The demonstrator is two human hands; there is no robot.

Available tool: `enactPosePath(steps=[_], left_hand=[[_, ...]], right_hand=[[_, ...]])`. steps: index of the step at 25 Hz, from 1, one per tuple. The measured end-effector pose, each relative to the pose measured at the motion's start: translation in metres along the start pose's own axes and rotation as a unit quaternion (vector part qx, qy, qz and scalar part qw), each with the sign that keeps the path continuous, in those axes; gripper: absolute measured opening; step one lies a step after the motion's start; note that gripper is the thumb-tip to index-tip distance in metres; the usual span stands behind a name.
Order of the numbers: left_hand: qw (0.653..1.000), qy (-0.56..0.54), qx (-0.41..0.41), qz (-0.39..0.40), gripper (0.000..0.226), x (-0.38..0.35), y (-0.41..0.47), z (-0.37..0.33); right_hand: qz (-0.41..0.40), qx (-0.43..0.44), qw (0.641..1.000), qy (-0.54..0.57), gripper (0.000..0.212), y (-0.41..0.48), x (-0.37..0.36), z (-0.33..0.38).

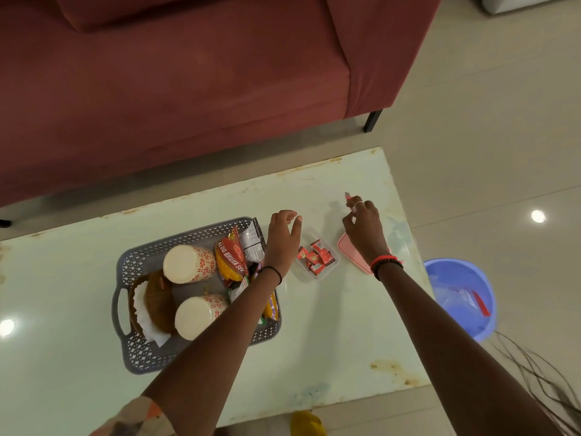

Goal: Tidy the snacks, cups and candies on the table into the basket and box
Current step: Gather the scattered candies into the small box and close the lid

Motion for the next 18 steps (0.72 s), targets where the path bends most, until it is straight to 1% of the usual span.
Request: enactPosePath(steps=[2, 4, 5, 7, 8, 10, 11, 12, 14, 15, 16, 17, 18], left_hand=[[1.0, 0.003, 0.007, 0.005, 0.023, 0.0, -0.003, -0.001], [1.0, 0.006, 0.015, 0.01, 0.024, 0.001, -0.005, -0.001], [1.0, 0.008, 0.018, 0.01, 0.024, 0.001, -0.005, 0.0], [1.0, 0.016, 0.024, 0.011, 0.024, 0.002, -0.005, 0.001], [0.999, 0.022, 0.028, 0.012, 0.024, 0.001, -0.004, 0.002], [0.999, 0.03, 0.036, 0.018, 0.024, -0.001, -0.003, 0.005], [0.998, 0.033, 0.039, 0.023, 0.024, -0.002, -0.003, 0.007], [0.998, 0.036, 0.04, 0.029, 0.024, -0.004, -0.003, 0.008], [0.998, 0.04, 0.037, 0.04, 0.024, -0.008, -0.003, 0.007], [0.997, 0.043, 0.038, 0.045, 0.025, -0.01, -0.003, 0.006], [0.997, 0.048, 0.039, 0.049, 0.025, -0.012, -0.002, 0.005], [0.996, 0.055, 0.04, 0.054, 0.026, -0.014, -0.001, 0.004], [0.995, 0.062, 0.043, 0.063, 0.027, -0.017, 0.0, 0.004]], right_hand=[[0.019, 0.024, 0.999, 0.011, 0.03, -0.019, -0.004, 0.017], [0.069, 0.039, 0.997, 0.005, 0.015, -0.039, -0.021, 0.032], [0.1, 0.054, 0.994, -0.003, 0.015, -0.049, -0.031, 0.04], [0.148, 0.089, 0.984, -0.035, 0.034, -0.067, -0.051, 0.053], [0.162, 0.09, 0.982, -0.047, 0.042, -0.072, -0.059, 0.053], [0.172, 0.074, 0.98, -0.067, 0.049, -0.077, -0.069, 0.049], [0.169, 0.069, 0.981, -0.069, 0.05, -0.078, -0.069, 0.046], [0.149, 0.06, 0.985, -0.058, 0.047, -0.077, -0.064, 0.042], [0.063, 0.016, 0.997, -0.033, 0.039, -0.07, -0.04, 0.022], [0.019, -0.017, 0.999, -0.038, 0.04, -0.068, -0.027, 0.007], [-0.002, -0.052, 0.997, -0.057, 0.043, -0.066, -0.018, -0.01], [0.0, -0.086, 0.993, -0.084, 0.047, -0.065, -0.014, -0.028], [0.021, -0.118, 0.986, -0.115, 0.056, -0.064, -0.014, -0.045]])
Point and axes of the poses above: each hand's wrist, its own y-axis towards the middle knuckle, its own x-axis out of the back of the hand, z = x × y, the point moved 10 cm from there along y, towards the middle knuckle, and after that the axes turned 11 degrees about z, right-handed, at the moved point
